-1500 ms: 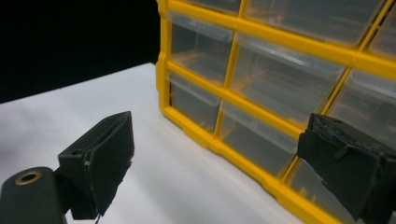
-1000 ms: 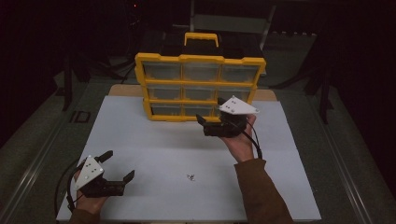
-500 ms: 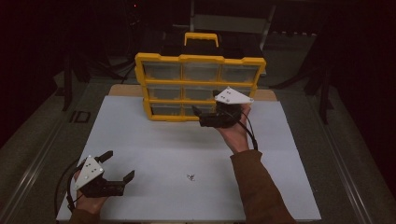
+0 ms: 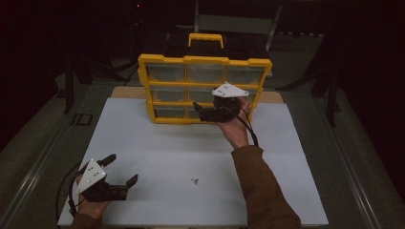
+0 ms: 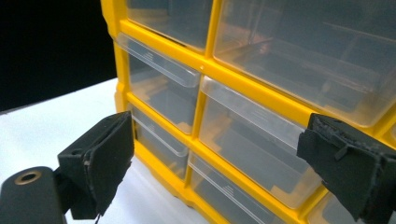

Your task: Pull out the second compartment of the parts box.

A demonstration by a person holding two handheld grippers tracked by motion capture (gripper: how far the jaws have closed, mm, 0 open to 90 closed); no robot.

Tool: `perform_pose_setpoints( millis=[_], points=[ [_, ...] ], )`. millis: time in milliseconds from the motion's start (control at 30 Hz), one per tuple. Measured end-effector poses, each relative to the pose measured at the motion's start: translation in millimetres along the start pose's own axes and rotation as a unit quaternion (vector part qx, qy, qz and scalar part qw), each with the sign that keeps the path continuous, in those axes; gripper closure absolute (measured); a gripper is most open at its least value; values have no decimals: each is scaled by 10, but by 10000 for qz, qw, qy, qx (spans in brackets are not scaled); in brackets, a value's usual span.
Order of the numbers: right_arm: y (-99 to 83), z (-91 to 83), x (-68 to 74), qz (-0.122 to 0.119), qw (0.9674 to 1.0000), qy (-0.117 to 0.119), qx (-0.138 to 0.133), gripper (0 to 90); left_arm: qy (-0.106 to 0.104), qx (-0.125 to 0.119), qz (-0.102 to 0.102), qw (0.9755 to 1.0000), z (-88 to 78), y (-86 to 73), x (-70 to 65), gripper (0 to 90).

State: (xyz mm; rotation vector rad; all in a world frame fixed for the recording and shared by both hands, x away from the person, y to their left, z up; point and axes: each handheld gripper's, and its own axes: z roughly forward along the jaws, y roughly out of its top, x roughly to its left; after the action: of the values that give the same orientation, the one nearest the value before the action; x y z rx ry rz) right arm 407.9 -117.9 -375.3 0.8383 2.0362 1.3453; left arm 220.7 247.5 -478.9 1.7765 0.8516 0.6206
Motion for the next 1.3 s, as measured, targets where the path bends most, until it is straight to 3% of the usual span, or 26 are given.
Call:
perform_pose_setpoints(
  millis=[500,767,967,1100,1133,1300],
  points=[
    [-2,204,-69,-110,9991,-187,351,96,-70,-26,-11,10000,2,-1,-1,0],
    [22,231,-29,-420,9974,-403,422,85,-65,-31,-38,10000,3,-2,6,0],
    [31,230,38,-1014,9909,-648,594,85,-75,-12,-56,10000,8,-5,7,0],
    [39,240,62,-1197,9877,-732,689,85,-77,-14,-75,9999,7,-5,11,0],
    [43,252,79,-1385,9840,-832,757,85,-75,-18,-74,9999,2,-6,18,0],
    [53,261,106,-1630,9786,-926,853,85,-75,-20,-75,9999,1,-6,16,0]
  ],
)
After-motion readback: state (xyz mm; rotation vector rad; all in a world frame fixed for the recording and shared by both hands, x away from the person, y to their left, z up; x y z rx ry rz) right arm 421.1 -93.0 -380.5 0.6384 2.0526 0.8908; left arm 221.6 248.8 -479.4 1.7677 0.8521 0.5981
